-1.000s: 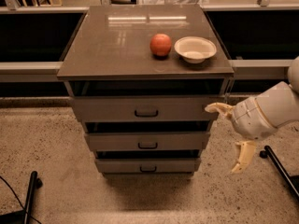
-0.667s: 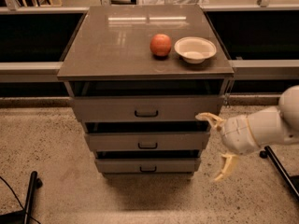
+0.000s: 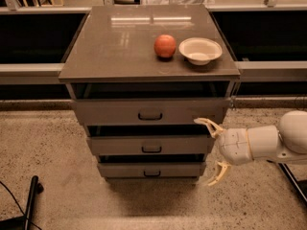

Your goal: Open middle drawer

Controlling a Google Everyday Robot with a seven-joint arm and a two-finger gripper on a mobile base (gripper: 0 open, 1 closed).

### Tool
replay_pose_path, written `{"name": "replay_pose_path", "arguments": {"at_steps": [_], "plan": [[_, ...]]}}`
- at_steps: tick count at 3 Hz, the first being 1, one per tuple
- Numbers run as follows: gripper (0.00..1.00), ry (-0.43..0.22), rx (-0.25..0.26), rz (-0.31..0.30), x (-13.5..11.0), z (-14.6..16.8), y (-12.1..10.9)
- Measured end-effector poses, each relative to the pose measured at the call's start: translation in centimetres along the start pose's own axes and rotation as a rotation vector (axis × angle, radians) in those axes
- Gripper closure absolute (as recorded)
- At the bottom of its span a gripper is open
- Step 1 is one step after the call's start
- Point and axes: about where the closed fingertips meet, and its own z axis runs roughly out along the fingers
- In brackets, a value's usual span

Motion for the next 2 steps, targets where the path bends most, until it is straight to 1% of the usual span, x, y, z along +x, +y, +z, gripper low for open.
{"name": "replay_pose_path", "arguments": {"at_steps": [1, 2], "plan": [[0.00, -0.038, 0.017, 0.052, 1.7, 1.5, -0.5], [0.00, -0.022, 0.003, 0.151, 7.9, 6.0, 0.6]]}}
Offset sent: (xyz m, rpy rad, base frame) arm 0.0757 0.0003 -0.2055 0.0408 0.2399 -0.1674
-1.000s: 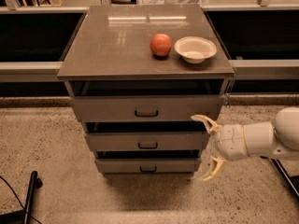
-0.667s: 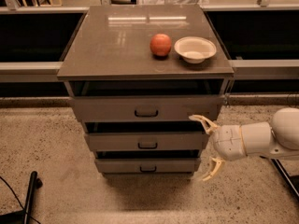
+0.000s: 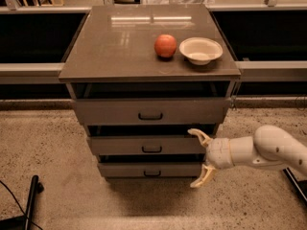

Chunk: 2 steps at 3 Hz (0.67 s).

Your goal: Open middle drawer

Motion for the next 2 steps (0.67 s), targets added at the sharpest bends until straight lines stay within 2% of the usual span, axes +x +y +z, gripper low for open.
{"name": "replay_pose_path", "arguments": {"at_steps": [1, 2], "plan": [[0.00, 0.085, -0.027, 0.084, 6.8, 4.5, 0.8], [0.00, 0.210, -0.013, 0.098, 11.3, 7.0, -0.4]]}}
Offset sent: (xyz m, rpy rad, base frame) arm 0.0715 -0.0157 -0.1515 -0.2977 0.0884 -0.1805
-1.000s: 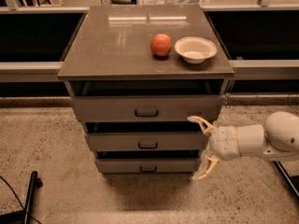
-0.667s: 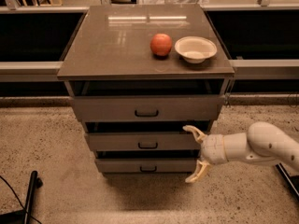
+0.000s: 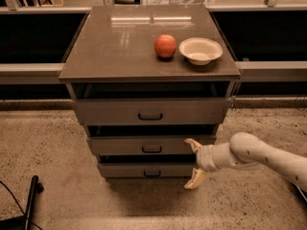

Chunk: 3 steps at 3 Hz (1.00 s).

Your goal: Open middle drawer

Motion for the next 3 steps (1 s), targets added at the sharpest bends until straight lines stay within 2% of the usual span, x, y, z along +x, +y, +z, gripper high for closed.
{"name": "replay_pose_path", "arguments": {"at_steps": [1, 2, 3], "plan": [[0.00, 0.053, 0.038, -0.034, 1.2, 0.5, -2.8], [0.00, 0.093, 0.060, -0.055, 3.6, 1.2, -5.6], [0.00, 0.124, 0.030, -0.077, 6.2, 2.6, -7.7]]}}
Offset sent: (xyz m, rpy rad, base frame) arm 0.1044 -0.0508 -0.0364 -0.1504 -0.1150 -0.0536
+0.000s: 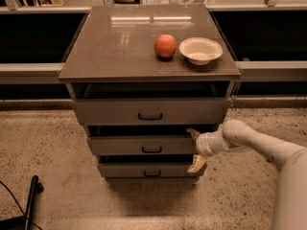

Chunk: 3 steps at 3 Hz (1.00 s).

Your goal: Open middle drawer

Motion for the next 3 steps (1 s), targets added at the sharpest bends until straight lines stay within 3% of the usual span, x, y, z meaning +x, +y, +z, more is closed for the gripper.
{"name": "replay_pose_path", "arguments": {"at_steps": [1, 2, 3], "plan": [[0.08, 0.020, -0.035, -0.001, 1.9, 1.7, -1.0], [0.23, 0.037, -0.039, -0.015, 2.4, 1.9, -1.8], [0.35, 0.047, -0.041, -0.054, 1.4, 1.3, -2.1]]}}
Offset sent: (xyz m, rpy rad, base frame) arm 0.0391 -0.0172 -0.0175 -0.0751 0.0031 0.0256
